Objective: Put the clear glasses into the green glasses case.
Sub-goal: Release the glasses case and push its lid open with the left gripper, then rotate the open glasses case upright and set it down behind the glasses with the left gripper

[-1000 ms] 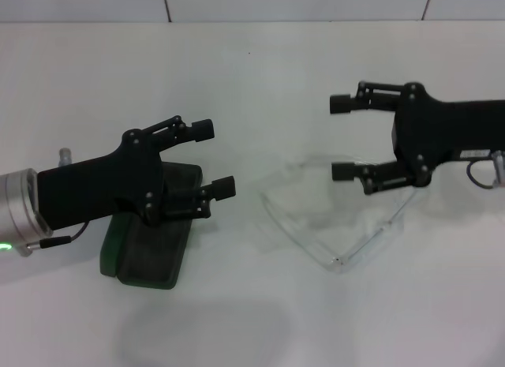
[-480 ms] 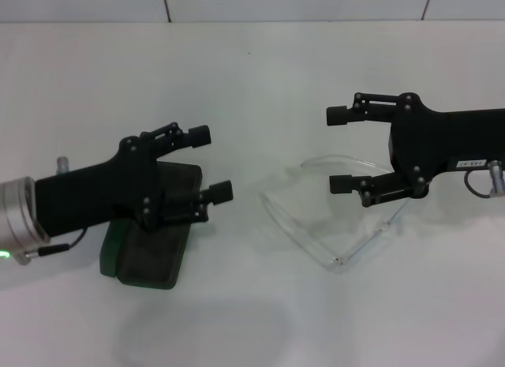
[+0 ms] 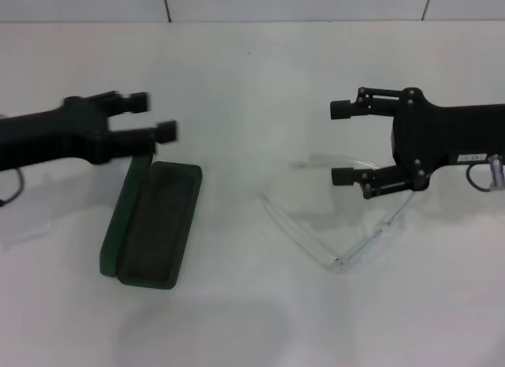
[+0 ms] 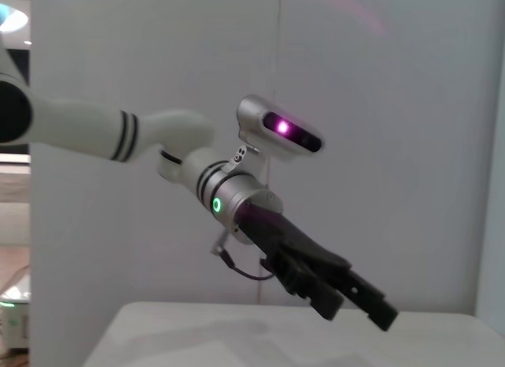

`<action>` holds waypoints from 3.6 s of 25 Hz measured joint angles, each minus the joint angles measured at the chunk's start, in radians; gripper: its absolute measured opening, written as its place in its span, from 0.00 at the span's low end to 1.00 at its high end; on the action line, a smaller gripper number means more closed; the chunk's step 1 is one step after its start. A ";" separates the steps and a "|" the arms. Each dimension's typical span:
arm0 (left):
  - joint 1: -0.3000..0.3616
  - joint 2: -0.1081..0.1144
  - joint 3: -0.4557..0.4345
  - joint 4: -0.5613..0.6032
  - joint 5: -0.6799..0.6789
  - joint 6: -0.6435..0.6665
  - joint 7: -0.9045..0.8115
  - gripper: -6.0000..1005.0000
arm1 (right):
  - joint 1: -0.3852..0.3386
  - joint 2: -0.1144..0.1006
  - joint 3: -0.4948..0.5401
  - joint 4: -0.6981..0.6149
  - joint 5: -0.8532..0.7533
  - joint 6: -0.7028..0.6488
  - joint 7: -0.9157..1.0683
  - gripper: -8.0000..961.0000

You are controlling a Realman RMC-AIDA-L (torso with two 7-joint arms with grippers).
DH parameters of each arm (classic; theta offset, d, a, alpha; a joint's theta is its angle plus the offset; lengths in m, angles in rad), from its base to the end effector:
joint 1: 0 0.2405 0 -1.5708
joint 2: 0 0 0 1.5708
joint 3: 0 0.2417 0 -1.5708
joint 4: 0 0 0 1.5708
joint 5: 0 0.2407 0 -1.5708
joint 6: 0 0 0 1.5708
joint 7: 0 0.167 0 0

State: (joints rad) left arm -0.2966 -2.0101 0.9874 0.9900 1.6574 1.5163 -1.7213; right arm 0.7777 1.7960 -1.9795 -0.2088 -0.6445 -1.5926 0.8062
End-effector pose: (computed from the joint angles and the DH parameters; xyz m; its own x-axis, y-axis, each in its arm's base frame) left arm -0.2511 0.3478 0.0490 0.6941 0.4137 0.5891 0.5921 -0.7936 -0.1404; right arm 0.1960 0.3685 -0.0184 0.7989 0.1136 -0.5907 0.0459 -0.9907 -0.1284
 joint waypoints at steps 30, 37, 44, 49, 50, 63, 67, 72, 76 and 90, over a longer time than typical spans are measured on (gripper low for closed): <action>0.001 -0.075 -0.098 0.124 0.487 -0.052 -0.398 0.85 | 0.012 0.008 0.027 -0.050 -0.062 0.083 -0.013 0.90; -0.012 -0.056 -0.099 0.131 0.510 -0.048 -0.433 0.59 | 0.008 0.005 0.032 -0.052 -0.063 0.088 -0.023 0.89; -0.048 -0.042 -0.098 0.129 0.545 -0.047 -0.443 0.33 | -0.004 0.005 0.031 -0.052 -0.063 0.088 -0.055 0.89; -0.078 -0.040 -0.099 0.131 0.570 -0.047 -0.453 0.21 | -0.016 0.003 0.031 -0.052 -0.063 0.080 -0.072 0.88; -0.084 -0.040 -0.100 0.131 0.570 -0.047 -0.450 0.22 | -0.020 0.003 0.031 -0.052 -0.065 0.077 -0.079 0.88; -0.258 -0.018 -0.108 0.111 0.588 -0.134 -0.108 0.24 | -0.110 0.035 0.063 -0.189 -0.340 0.064 -0.190 0.87; -0.336 -0.025 -0.080 0.061 0.633 -0.177 0.051 0.25 | -0.113 0.066 0.145 -0.191 -0.448 0.065 -0.189 0.87; -0.404 -0.045 0.052 0.009 0.637 -0.254 0.182 0.25 | -0.137 0.092 0.235 -0.213 -0.554 0.060 -0.186 0.86; -0.441 -0.057 0.139 0.002 0.632 -0.261 0.221 0.26 | -0.150 0.096 0.257 -0.230 -0.578 0.060 -0.185 0.86; -0.472 -0.074 0.260 -0.008 0.631 -0.256 0.204 0.29 | -0.163 0.095 0.259 -0.232 -0.582 0.079 -0.185 0.84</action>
State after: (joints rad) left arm -0.7685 -2.0837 1.2473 0.9822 2.2880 1.2605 -1.5170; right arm 0.6142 1.8913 -1.7210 -0.4403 -1.2265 -1.5131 0.6215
